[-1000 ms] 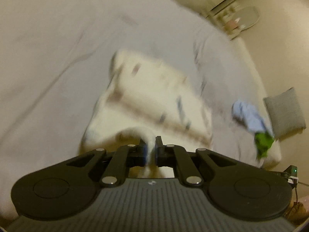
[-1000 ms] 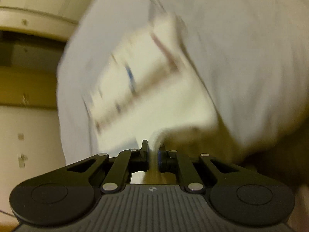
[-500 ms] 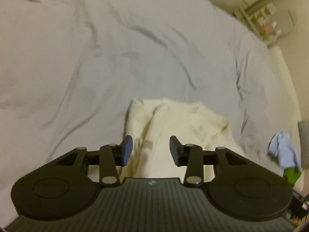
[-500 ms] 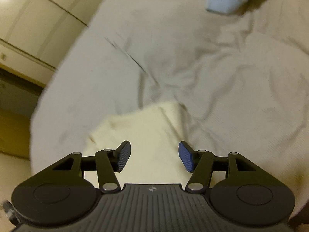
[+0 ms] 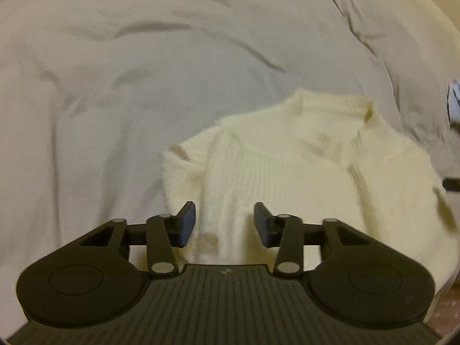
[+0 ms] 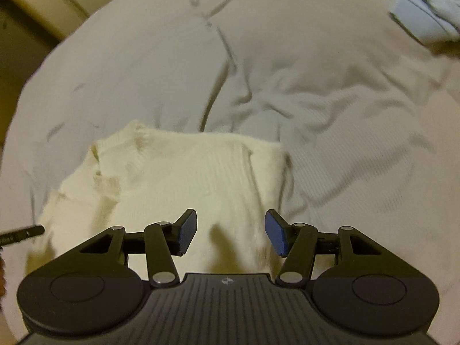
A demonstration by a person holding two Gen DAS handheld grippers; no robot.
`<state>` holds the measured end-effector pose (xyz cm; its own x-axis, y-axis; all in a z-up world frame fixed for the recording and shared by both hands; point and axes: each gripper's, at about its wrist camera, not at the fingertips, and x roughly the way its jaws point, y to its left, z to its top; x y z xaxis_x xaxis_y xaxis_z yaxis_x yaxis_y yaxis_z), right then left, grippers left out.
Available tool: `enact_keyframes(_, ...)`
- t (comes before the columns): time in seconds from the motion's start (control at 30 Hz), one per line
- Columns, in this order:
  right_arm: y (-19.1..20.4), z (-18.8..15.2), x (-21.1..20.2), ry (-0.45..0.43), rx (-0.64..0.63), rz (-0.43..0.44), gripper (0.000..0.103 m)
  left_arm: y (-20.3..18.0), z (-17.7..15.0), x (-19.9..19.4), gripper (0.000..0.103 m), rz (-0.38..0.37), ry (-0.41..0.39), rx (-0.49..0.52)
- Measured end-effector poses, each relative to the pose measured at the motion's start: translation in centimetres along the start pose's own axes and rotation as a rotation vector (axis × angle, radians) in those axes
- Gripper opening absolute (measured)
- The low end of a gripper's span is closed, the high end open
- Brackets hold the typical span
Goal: Fold clothes
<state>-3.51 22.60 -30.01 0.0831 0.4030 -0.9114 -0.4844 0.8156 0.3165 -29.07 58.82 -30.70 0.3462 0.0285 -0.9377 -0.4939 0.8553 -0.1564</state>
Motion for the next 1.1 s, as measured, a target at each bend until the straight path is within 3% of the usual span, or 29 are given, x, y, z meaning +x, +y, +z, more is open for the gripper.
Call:
enact_keyframes(0.03,0.0,0.1,0.7,0.018,-0.009,-0.001,0.051,-0.2,0.0,0.4,0.031,-0.001,0.012,0.012)
enact_keyframes(0.1,0.1,0.1,2.0,0.054,-0.030,-0.013,0.047,-0.6,-0.2,0.6,0.013,0.019,0.008,0.041)
enact_keyframes(0.13,0.1,-0.1,2.4,0.067,-0.050,-0.023,0.043,-0.7,-0.3,0.7,0.010,0.030,0.005,0.052)
enact_keyframes(0.2,0.3,-0.5,2.7,0.078,-0.084,-0.035,0.027,-0.3,-0.5,0.4,0.008,0.020,-0.010,0.033)
enact_keyframes(0.23,0.3,-0.6,2.5,0.071,-0.098,-0.028,0.010,-0.1,-0.5,0.0,0.007,0.011,-0.031,0.018)
enact_keyframes(0.33,1.3,-0.7,0.4,-0.005,-0.172,-0.021,0.009,0.6,-0.4,-2.3,0.007,-0.022,-0.138,-0.032)
enact_keyframes(0.47,2.2,0.5,-4.0,-0.198,-0.147,0.014,0.008,2.7,0.9,-5.2,0.007,-0.063,-0.306,-0.159)
enact_keyframes(0.57,2.0,2.4,-5.4,-0.315,-0.101,-0.009,0.008,4.5,2.5,-4.8,0.008,-0.074,-0.354,-0.234)
enact_keyframes(0.67,1.1,4.0,-2.9,-0.272,-0.054,-0.027,0.008,4.8,3.8,-1.2,0.008,-0.053,-0.280,-0.225)
enact_keyframes(0.83,-0.2,4.4,3.9,-0.094,-0.019,-0.129,0.010,4.4,4.8,4.1,0.017,0.049,-0.143,-0.177)
enact_keyframes(0.9,-0.7,4.2,4.7,-0.063,0.024,-0.148,0.012,4.8,4.6,3.5,0.031,0.088,-0.170,-0.192)
enact_keyframes(0.97,-0.9,3.7,3.8,-0.087,0.061,-0.148,0.036,5.1,4.2,1.8,0.028,0.166,-0.228,-0.213)
enact_keyframes(1.0,-0.9,3.4,3.1,-0.102,0.065,-0.172,0.042,5.2,3.9,0.6,0.026,0.211,-0.250,-0.216)
enact_keyframes(1.03,-0.7,2.9,2.2,-0.115,0.059,-0.205,0.047,5.2,3.5,-0.5,0.026,0.218,-0.264,-0.205)
enact_keyframes(1.1,-0.1,1.9,0.4,-0.147,0.046,-0.233,0.045,4.5,2.2,-2.8,0.015,0.174,-0.295,-0.169)
